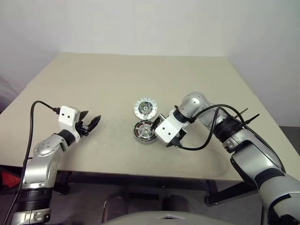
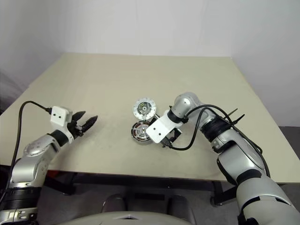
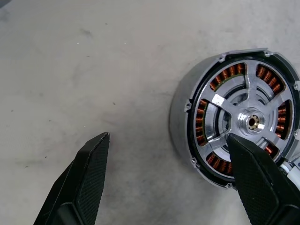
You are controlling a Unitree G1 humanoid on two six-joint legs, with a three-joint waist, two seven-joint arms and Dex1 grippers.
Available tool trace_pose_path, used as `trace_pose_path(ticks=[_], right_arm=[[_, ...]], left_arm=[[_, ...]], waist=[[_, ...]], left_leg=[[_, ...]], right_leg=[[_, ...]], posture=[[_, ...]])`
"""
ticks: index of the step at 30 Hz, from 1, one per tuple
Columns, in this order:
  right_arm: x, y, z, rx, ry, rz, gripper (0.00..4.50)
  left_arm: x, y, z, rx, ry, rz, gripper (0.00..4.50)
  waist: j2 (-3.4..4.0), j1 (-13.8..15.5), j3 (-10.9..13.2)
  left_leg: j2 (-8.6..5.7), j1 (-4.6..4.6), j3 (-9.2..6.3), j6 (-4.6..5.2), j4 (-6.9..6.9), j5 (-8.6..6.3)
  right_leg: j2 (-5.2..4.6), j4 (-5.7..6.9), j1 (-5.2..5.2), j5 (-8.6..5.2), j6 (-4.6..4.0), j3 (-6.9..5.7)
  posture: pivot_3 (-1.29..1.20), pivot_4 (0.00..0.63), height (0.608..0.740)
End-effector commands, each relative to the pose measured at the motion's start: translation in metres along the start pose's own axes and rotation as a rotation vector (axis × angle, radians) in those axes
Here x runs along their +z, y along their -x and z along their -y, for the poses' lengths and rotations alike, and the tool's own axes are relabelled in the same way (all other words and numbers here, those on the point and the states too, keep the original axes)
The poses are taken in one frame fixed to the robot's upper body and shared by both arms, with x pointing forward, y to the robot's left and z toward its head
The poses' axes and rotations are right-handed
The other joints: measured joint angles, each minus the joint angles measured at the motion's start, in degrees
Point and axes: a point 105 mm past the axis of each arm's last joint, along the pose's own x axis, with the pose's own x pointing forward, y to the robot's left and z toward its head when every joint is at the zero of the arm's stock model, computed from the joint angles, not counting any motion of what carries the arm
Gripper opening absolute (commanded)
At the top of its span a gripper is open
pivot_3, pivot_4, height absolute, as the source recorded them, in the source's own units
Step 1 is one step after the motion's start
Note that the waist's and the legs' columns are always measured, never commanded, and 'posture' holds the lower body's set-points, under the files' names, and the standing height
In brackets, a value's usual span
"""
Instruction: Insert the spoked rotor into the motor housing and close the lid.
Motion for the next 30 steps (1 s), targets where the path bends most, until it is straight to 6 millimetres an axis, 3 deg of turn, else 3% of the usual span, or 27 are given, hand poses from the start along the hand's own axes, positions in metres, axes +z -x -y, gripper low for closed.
trace_pose_path(ticks=[1, 8, 12, 17, 26, 30], right_arm=[[0.002, 0.004, -0.003, 0.003, 0.036, -0.001, 4.48], [0.01, -0.002, -0.007, 0.015, 0.056, 0.021, 4.48], [0.005, -0.008, -0.005, 0.002, 0.037, 0.004, 3.55], [0.006, -0.008, 0.001, -0.03, 0.037, 0.005, 1.8], [0.004, -0.005, 0.018, -0.113, -0.005, -0.005, 1.8], [0.002, -0.003, 0.02, -0.135, -0.049, -0.009, 0.58]], left_arm=[[0.014, 0.002, -0.002, 0.01, -0.038, 0.049, 3.24], [0.015, 0.001, -0.004, 0.015, -0.038, 0.049, 3.24], [0.016, 0.0, -0.005, 0.015, -0.042, 0.05, 3.24], [0.016, 0.0, -0.006, 0.017, -0.043, 0.049, 3.24], [0.015, 0.001, -0.006, 0.022, -0.041, 0.05, 3.24], [0.014, 0.001, -0.006, 0.026, -0.038, 0.051, 3.24]], waist=[[0.0, 0.0, 0.0], [0.0, 0.0, 0.0], [-0.02, 0.0, 0.0], [-0.02, 0.0, 0.0], [-0.03, -0.5, 0.0], [-0.04, -0.9, 0.0]], left_leg=[[0.0, 0.01, 0.0, 0.0, 0.02, 0.0], [0.0, 0.05, 0.0, -0.01, 0.09, 0.01], [0.0, 0.05, 0.0, -0.01, 0.09, 0.01], [0.0, 0.05, 0.0, -0.01, 0.08, 0.01], [0.0, 0.06, 0.0, -0.02, 0.08, 0.01], [-0.01, 0.07, -0.01, -0.02, 0.08, 0.01]], right_leg=[[-0.01, 0.05, 0.0, 0.0, 0.0, 0.0], [-0.01, 0.23, -0.01, -0.01, 0.01, 0.04], [-0.01, 0.24, -0.02, -0.01, 0.0, 0.05], [-0.01, 0.23, -0.02, -0.02, 0.0, 0.05], [0.01, 0.31, -0.01, -0.03, 0.02, 0.08], [0.0, 0.34, -0.01, -0.06, 0.07, 0.08]], posture=[[0.0, 0.0, 0.74], [0.0, 0.0, 0.74], [0.0, 0.0, 0.74], [0.0, 0.0, 0.74], [0.0, 0.0, 0.74], [0.0, 0.0, 0.74]])
